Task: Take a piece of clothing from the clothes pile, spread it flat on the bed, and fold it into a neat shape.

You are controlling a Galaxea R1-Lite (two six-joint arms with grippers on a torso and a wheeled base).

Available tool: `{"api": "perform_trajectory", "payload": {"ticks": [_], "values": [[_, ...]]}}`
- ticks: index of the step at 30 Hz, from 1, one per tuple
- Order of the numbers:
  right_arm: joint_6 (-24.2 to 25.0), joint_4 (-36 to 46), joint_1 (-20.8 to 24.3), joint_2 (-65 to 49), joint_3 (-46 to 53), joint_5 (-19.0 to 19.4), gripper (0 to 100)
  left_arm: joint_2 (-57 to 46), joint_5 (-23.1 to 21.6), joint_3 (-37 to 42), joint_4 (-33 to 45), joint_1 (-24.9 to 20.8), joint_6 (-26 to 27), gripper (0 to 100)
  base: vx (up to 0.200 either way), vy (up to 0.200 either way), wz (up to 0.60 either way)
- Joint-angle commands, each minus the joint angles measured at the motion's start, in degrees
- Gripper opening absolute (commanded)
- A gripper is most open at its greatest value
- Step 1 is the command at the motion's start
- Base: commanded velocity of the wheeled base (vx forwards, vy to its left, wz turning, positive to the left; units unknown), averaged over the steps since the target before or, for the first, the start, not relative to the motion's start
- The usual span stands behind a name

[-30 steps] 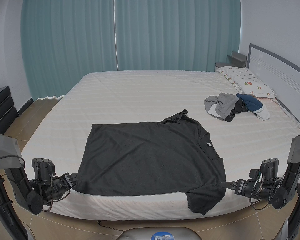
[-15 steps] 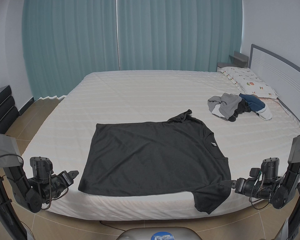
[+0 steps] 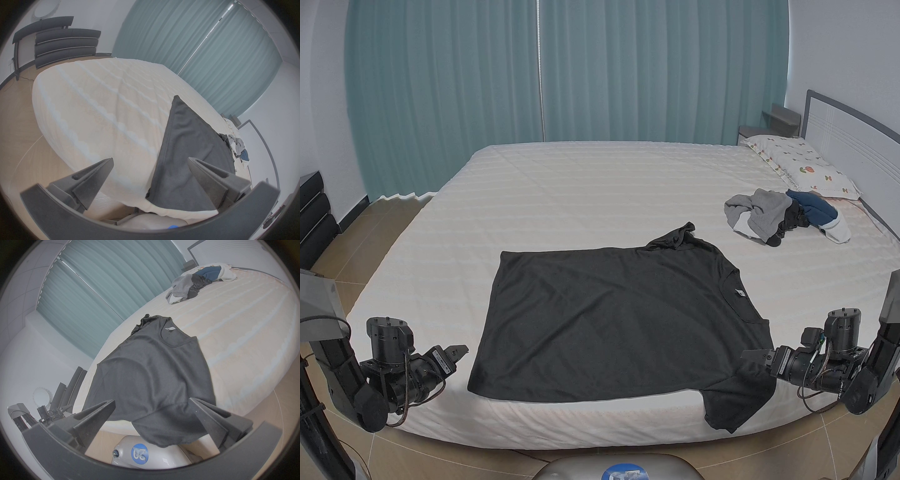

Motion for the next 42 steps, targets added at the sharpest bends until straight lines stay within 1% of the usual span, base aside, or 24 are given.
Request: {"api": "perform_trajectory", "payload": {"ticks": [1, 9, 12, 15, 21, 24, 28, 33, 42], "values": [[0.03, -0.02, 0.03, -0.19, -0.09, 0.02, 100, -0.75, 0.19, -0.12, -0.01, -0.83, -0.46, 100, 0.0, 0.0, 0.0], [0.03, -0.02, 0.03, -0.19, -0.27, 0.02, 100, -0.75, 0.19, -0.47, -0.01, -1.01, -1.52, 100, 0.0, 0.0, 0.0], [0.03, -0.02, 0.12, -0.02, -0.18, 0.1, 100, -0.66, 0.19, -1.35, -0.01, -1.01, -3.8, 100, 0.0, 0.0, 0.0], [0.03, -0.02, 0.12, 0.07, -0.27, 0.1, 100, -0.75, 0.19, -1.7, 0.07, -1.1, -4.51, 100, 0.0, 0.0, 0.0], [0.03, -0.1, 0.12, -0.02, -0.27, 0.1, 100, -0.49, 0.28, -1.61, 0.07, -1.18, -4.42, 100, 0.0, -0.2, 0.0], [0.03, -0.28, 0.12, 0.07, -0.27, 0.1, 100, -0.49, 0.28, -1.52, -0.01, -1.36, -4.24, 100, 0.0, 0.0, 0.0], [0.12, -0.54, 0.29, 0.24, -0.27, 0.1, 100, -0.66, 0.54, -1.17, -0.01, -2.85, -4.16, 100, 0.0, 0.0, 0.0], [0.12, -0.54, 0.29, 0.24, -0.27, 0.1, 100, -0.49, 0.45, -1.08, -0.01, -2.85, -4.24, 100, 0.0, 0.0, 0.0], [0.47, -0.37, 1.08, 0.51, -1.58, 0.19, 100, -0.75, 0.54, -1.17, -0.01, -2.77, -4.33, 100, 0.2, 0.0, 0.0]]}}
